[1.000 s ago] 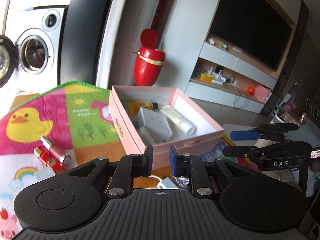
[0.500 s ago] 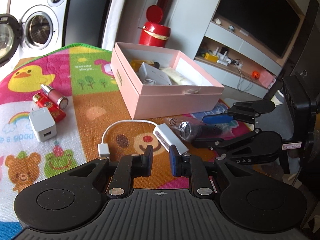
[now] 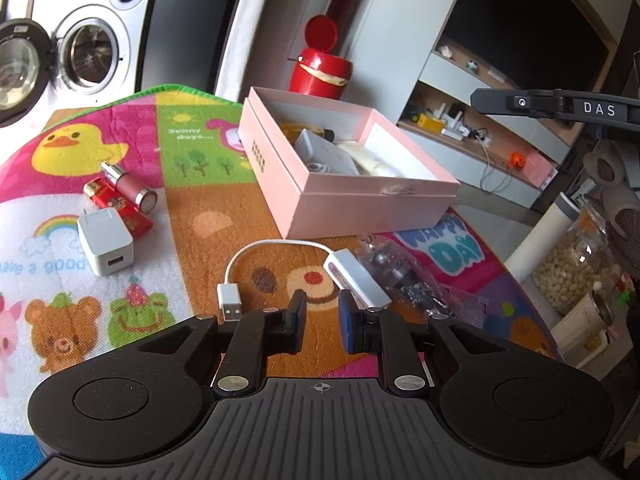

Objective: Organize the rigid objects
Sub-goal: 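Grasp white USB hub with left tool while right tool grasps the cable bag, then lift hub with left tool while right tool lifts bag toward pink box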

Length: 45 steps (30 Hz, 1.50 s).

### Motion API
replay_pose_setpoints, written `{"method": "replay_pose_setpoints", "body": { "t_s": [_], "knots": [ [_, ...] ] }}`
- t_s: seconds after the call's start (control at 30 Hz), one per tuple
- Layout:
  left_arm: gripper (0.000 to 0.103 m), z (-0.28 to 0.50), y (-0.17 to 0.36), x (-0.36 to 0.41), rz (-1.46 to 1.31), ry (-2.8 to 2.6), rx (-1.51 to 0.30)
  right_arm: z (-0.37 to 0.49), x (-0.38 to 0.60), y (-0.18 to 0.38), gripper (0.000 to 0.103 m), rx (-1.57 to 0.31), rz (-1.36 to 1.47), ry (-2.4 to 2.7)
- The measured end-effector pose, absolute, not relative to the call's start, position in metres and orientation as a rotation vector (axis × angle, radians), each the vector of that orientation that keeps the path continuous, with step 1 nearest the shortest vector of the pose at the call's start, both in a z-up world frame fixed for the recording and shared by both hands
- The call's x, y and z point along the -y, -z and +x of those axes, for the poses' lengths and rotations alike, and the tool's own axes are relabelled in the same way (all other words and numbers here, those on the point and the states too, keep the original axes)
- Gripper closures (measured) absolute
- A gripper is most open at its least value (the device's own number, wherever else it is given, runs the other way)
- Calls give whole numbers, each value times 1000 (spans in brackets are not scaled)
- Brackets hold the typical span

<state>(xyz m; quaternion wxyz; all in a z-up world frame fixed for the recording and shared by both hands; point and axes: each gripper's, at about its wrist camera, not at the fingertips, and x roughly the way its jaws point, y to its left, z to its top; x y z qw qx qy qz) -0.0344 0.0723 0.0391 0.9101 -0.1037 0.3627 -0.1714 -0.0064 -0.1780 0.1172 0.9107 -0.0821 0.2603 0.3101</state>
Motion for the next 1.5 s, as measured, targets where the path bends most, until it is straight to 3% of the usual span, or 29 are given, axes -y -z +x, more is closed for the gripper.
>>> {"method": "replay_pose_setpoints", "body": {
  "t_s": [0.03,0.13,0.17,0.47,0.77,1.0,1.2,1.3,1.37,1.47,1.5],
  "knots": [
    [84,-36,-39,-72,-215,356,-749,-4,172,-114,100,-550,-183,-647],
    [84,-33,-38,-67,-225,371,-756,-11,159,-86,75,-607,-248,-712],
    [84,-30,-38,-64,-233,371,-758,-15,155,-74,71,-622,-281,-712],
    [84,12,-33,-18,-176,310,-800,-28,171,14,70,-815,-245,-627],
    [80,18,-30,-2,-100,264,-823,-27,192,20,69,-762,-191,-517],
    [63,27,-21,10,-87,256,-855,-38,186,28,56,-686,-182,-509],
    [69,15,-20,4,-28,264,-825,-45,185,32,47,-648,-167,-491],
    [77,-1,-21,-7,8,282,-845,-42,188,32,40,-655,-141,-482],
    [77,-12,-21,-14,20,301,-857,-39,188,32,30,-673,-140,-496],
    [77,-19,-22,-23,-13,302,-874,-32,182,32,2,-730,-127,-558],
    [76,-17,-21,-25,-34,295,-875,-31,178,33,0,-741,-141,-562]
  ]
}}
